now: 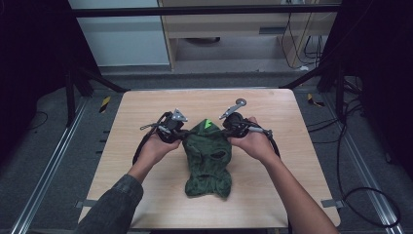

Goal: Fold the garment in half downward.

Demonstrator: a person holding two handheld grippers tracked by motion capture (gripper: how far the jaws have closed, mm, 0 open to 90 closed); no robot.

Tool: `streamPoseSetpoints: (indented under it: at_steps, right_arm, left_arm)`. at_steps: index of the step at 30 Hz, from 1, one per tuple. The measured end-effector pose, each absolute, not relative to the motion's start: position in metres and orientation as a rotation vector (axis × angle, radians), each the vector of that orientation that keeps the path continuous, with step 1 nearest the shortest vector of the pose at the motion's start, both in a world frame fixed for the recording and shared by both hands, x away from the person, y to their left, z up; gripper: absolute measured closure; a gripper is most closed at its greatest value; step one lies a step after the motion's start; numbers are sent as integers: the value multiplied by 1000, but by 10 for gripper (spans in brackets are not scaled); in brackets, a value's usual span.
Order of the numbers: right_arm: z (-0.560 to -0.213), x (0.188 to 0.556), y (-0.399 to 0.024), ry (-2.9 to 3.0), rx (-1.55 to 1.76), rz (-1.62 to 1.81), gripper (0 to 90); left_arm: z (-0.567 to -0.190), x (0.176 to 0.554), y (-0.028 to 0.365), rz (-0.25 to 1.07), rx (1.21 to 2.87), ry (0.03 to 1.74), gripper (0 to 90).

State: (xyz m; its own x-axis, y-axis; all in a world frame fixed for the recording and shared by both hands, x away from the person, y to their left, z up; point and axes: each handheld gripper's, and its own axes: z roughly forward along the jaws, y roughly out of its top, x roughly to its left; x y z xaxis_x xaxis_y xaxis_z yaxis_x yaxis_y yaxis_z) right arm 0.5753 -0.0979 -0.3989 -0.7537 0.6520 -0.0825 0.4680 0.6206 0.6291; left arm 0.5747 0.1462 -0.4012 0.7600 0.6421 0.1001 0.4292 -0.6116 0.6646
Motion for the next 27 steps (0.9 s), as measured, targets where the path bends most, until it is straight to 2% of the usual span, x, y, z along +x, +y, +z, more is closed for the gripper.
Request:
streamPoseSetpoints:
  at_steps: [18, 27]
  right_arm:
    - [-391, 595, -99, 2464, 969, 869, 856]
    - [-395, 583, -99, 2476, 895, 858, 855]
  left_arm:
    - [-389, 592, 140, 498, 2288, 816, 885]
    - [-392, 575, 141, 543, 2285, 765, 883]
